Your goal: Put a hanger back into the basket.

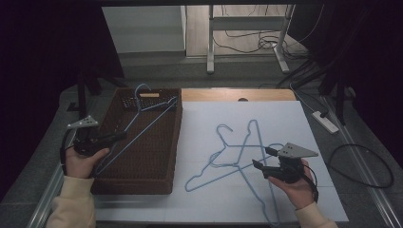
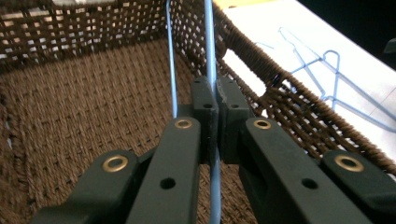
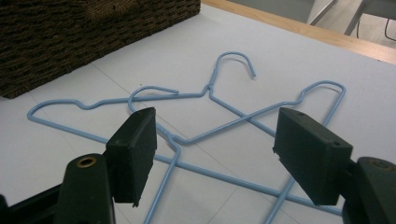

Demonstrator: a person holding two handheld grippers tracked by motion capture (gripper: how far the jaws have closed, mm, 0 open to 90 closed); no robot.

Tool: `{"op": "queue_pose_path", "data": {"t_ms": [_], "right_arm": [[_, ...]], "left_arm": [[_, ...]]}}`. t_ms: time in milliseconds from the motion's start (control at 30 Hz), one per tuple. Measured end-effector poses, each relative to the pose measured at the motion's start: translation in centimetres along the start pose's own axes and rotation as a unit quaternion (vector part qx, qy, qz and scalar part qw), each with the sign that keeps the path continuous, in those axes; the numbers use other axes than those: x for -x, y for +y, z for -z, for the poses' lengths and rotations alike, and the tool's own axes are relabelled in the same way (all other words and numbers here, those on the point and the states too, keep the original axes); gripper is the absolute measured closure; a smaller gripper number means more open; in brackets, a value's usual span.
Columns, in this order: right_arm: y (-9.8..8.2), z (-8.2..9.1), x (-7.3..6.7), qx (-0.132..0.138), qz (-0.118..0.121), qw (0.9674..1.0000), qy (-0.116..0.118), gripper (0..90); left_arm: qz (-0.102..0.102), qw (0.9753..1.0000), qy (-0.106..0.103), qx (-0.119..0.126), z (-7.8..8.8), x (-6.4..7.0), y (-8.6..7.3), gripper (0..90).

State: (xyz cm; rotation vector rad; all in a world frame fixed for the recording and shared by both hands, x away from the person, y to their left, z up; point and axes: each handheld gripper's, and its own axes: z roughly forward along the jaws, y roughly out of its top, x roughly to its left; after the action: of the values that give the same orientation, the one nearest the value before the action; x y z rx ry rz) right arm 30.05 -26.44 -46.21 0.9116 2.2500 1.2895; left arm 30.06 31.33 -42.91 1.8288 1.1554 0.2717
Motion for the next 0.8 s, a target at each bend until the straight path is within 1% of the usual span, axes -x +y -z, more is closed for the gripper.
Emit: {"op": "queue_pose_path", "data": {"t_ms": [167, 267, 333, 367, 433, 500, 567, 600, 700, 767, 800], "right_arm": [[0.0, -0.1, 0.0, -0.002, 0.000, 1.0000, 0.000, 30.4], [-0.1, -0.2, 0.0, -0.004, 0.000, 1.0000, 0.002, 30.4], [-0.1, -0.2, -0.1, -0.004, 0.000, 1.0000, 0.001, 30.4], [-0.1, -0.2, -0.1, -0.005, 0.000, 1.0000, 0.001, 30.4], [-0.1, -0.2, 0.0, -0.005, 0.000, 1.0000, 0.001, 30.4], [-0.1, -0.2, 0.0, -0.005, 0.000, 1.0000, 0.001, 30.3], [-0.1, -0.2, 0.0, -0.006, -0.001, 1.0000, 0.001, 30.3], [-0.1, -0.2, 0.0, -0.006, -0.001, 1.0000, 0.001, 30.3], [-0.1, -0.2, 0.0, -0.007, -0.001, 1.0000, 0.001, 30.3], [-0.1, -0.2, -0.1, -0.009, 0.000, 1.0000, 0.000, 30.3], [-0.1, -0.3, -0.1, -0.010, 0.001, 1.0000, 0.000, 30.2]], "left_arm": [[0.007, 0.9996, 0.012, -0.024, -1.0, -0.3, -0.3, 86.7], [0.007, 0.9991, 0.019, -0.038, -1.4, -0.4, -0.3, 86.7], [0.007, 0.9985, 0.027, -0.048, -1.7, -0.4, -0.3, 86.6], [0.008, 0.9983, 0.030, -0.048, -1.8, -0.5, -0.4, 86.6], [0.015, 0.9975, 0.037, -0.058, -1.9, -0.6, -0.4, 86.5], [0.020, 0.9961, 0.046, -0.073, -2.2, -0.8, -0.5, 86.4], [0.019, 0.9935, 0.063, -0.092, -2.7, -0.9, -0.6, 86.3], [0.019, 0.9935, 0.063, -0.092, -2.7, -0.9, -0.6, 86.3], [0.016, 0.9881, 0.092, -0.122, -3.3, -0.9, -0.8, 86.3], [0.017, 0.9861, 0.104, -0.128, -3.4, -1.0, -0.7, 86.3], [0.017, 0.9861, 0.104, -0.128, -3.4, -1.0, -0.7, 86.3]]}}
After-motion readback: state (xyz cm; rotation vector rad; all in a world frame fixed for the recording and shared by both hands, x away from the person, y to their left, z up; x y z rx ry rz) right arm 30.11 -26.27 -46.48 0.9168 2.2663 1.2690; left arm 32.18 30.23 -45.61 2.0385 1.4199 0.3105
